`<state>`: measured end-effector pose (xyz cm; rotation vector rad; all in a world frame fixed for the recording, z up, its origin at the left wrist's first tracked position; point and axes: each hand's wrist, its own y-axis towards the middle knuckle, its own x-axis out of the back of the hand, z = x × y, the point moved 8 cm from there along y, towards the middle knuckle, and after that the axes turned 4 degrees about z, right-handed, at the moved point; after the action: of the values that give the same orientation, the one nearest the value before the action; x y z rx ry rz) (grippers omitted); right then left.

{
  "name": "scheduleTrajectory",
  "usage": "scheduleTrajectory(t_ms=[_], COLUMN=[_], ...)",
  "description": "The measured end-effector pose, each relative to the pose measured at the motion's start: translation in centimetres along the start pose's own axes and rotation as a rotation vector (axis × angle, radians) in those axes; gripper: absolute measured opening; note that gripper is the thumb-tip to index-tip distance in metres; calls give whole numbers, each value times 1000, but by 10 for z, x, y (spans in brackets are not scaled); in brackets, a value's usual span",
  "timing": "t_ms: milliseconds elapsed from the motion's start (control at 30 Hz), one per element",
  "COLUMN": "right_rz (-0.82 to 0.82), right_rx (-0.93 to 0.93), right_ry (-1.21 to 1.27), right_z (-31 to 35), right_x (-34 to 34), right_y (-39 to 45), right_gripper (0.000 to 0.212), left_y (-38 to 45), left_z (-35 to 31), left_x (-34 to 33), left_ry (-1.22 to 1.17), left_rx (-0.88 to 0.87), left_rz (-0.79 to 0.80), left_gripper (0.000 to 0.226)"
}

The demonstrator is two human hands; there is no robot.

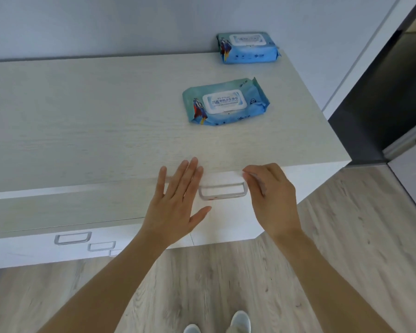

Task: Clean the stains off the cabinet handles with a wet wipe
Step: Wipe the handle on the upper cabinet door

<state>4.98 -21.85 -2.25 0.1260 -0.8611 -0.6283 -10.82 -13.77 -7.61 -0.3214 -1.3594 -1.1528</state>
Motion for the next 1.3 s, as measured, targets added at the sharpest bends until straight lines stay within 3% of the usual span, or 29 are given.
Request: scheduleTrajectory(t_ms=[333,600,800,1067,1300], right_rz=[-215,-423,-548,-682,-561], right_rx=[156,443,548,517,439], right_ry=[76,163,247,459,678], right_z=[-37,-44,-62,-100,-104], right_x=[-16,-23,-34,-60,-69], right_y=[-8,-13,-24,-39,-38], right_gripper=[12,19,14,14,12], left_y=[-16,-9,-6,-7,-9], left_z=[1,1,5,3,-8], left_x=[-46,-60,-57,-51,-51], left_ry=[245,209,207,229,188], left_rx=[71,83,86,69,156], left_rz=[-479,-848,-872,-898,-894], left_gripper=[96,94,86,85,80])
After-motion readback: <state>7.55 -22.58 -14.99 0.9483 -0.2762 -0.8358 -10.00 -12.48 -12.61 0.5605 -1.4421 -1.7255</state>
